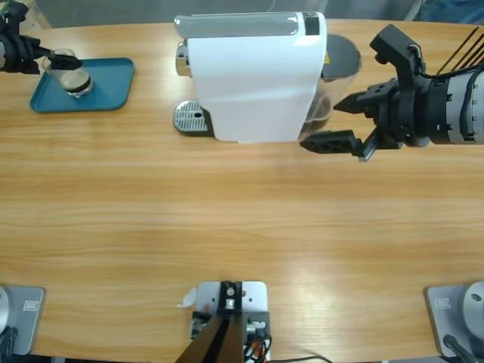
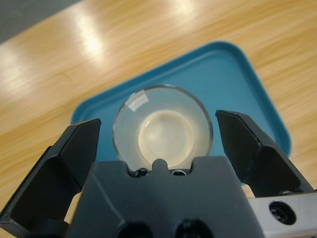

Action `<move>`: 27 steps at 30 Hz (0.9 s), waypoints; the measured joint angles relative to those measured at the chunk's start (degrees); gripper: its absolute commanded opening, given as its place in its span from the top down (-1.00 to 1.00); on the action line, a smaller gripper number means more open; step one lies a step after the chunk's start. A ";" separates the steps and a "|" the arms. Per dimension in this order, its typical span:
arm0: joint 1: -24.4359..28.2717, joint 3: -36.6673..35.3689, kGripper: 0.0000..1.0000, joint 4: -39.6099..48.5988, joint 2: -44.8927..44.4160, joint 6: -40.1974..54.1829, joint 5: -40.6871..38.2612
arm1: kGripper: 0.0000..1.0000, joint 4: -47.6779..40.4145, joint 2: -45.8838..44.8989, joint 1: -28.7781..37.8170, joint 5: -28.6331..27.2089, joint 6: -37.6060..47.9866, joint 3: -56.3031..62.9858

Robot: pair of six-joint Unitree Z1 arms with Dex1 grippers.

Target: Pour coffee

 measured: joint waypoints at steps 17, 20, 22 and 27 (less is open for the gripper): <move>-2.06 7.50 -0.96 22.95 -36.12 -6.98 -1.15 | -1.00 7.87 -4.65 0.02 -1.19 0.00 -0.43; -6.25 7.58 -0.97 31.06 -43.44 -9.11 -2.50 | -1.00 10.54 -7.10 0.03 -1.62 0.00 -1.02; -9.12 7.59 -0.97 35.51 -47.43 -9.89 -5.04 | -1.00 12.17 -9.06 0.03 -1.78 0.00 -1.24; -16.21 8.93 -0.98 41.90 -55.77 -13.99 -6.67 | -1.00 15.51 -12.84 0.04 -2.60 0.00 -1.28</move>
